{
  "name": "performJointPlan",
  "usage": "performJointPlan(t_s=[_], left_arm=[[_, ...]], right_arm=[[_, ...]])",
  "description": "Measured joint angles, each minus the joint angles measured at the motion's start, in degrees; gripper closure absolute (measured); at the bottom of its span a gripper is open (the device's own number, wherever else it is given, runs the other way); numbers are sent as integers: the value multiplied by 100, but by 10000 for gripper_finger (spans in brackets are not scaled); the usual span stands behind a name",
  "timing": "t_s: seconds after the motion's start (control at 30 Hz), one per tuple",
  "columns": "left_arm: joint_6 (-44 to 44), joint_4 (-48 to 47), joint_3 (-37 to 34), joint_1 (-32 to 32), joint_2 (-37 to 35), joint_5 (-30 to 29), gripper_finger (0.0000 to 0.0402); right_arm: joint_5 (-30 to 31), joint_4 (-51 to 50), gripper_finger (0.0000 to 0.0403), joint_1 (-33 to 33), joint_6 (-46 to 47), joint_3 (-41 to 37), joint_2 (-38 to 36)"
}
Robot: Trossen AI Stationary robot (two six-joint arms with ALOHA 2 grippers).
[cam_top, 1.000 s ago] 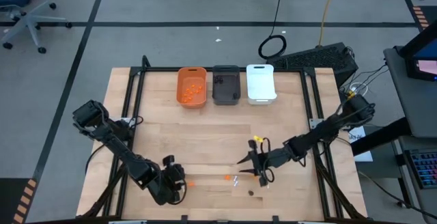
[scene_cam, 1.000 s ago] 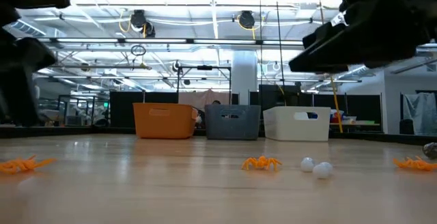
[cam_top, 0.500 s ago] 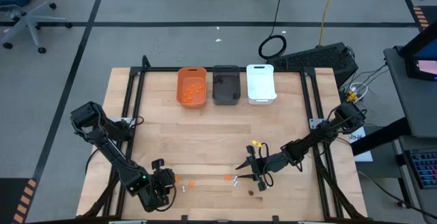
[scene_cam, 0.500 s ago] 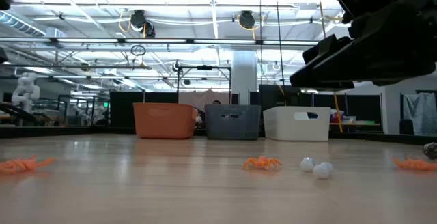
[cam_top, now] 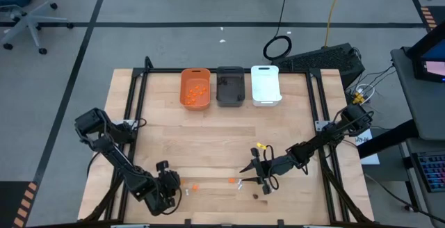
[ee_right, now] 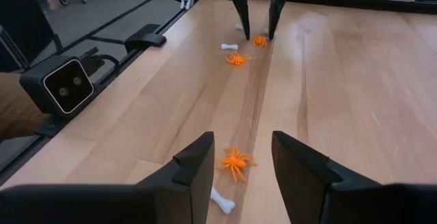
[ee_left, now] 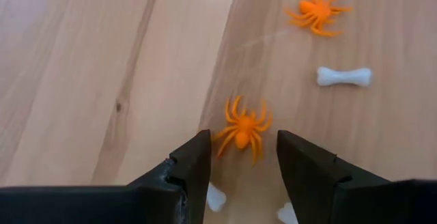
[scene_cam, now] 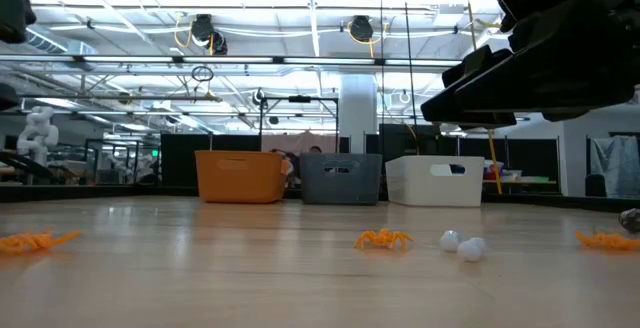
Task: Sort Halloween decoration
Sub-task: Put the orange spider toy into the orange bin
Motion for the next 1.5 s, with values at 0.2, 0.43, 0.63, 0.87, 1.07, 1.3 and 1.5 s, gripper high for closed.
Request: performJointPlan(t_s=[0.2, 0.43, 0.63, 0.87, 1.07, 1.3, 1.5], left_arm=[[6, 124, 15, 14, 124, -98, 248], [397, 140, 14, 99, 138, -158, 346], [658, 120, 2, 218, 151, -336, 393], [669, 38, -19, 306, 98, -592, 401], [836, 79, -17, 306, -364, -1348, 401], [1506, 120, -15, 358, -972, -2183, 401], [3193, 332, -11, 371, -1145, -2684, 401]], right_arm=[[0, -2, 268, 0, -39, 0, 0], [0, -4, 268, 0, -42, 0, 0], [0, -7, 268, 0, -42, 0, 0], [-2, -9, 268, 0, -42, 0, 0], [0, -9, 268, 0, -42, 0, 0], [2, -9, 268, 0, -45, 0, 0], [7, -9, 268, -6, -219, 0, 0]])
